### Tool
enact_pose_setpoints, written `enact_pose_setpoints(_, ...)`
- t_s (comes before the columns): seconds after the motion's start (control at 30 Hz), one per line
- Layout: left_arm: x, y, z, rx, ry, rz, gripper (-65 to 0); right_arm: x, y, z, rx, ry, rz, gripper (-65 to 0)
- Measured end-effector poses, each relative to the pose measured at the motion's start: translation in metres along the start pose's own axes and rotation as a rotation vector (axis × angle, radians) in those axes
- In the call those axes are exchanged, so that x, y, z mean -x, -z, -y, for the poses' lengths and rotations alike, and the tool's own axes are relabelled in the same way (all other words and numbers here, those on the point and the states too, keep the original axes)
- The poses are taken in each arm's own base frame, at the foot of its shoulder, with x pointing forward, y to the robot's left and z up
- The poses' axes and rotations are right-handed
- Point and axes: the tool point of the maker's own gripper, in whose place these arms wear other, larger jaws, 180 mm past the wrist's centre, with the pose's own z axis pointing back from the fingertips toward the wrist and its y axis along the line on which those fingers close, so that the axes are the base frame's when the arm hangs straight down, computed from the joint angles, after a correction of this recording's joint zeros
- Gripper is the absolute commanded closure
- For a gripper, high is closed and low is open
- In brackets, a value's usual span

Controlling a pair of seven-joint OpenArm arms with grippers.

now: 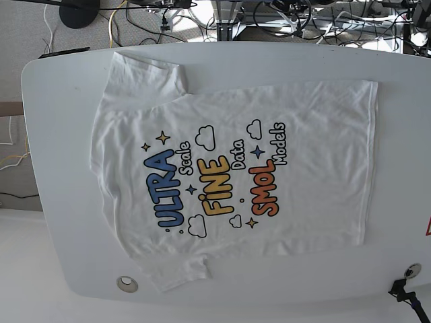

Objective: Fold the T-shirt properly

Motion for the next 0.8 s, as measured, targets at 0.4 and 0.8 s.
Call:
enact_pose_setpoints(0.4, 0.0028, 0.0000, -0.0001, 0.000, 0.001, -0.005, 0.0, 0.0039, -0.0002, 0.0032, 0.002, -0.003, -0.021, -0.3)
enact_pose_setpoints(0.8, 0.0062, -0.0001, -0.0001, 0.001, 0.005, -0.007, -0.8, 0.0049, -0.0002, 0.0042, 0.001, -0.013, -0.015, -0.8)
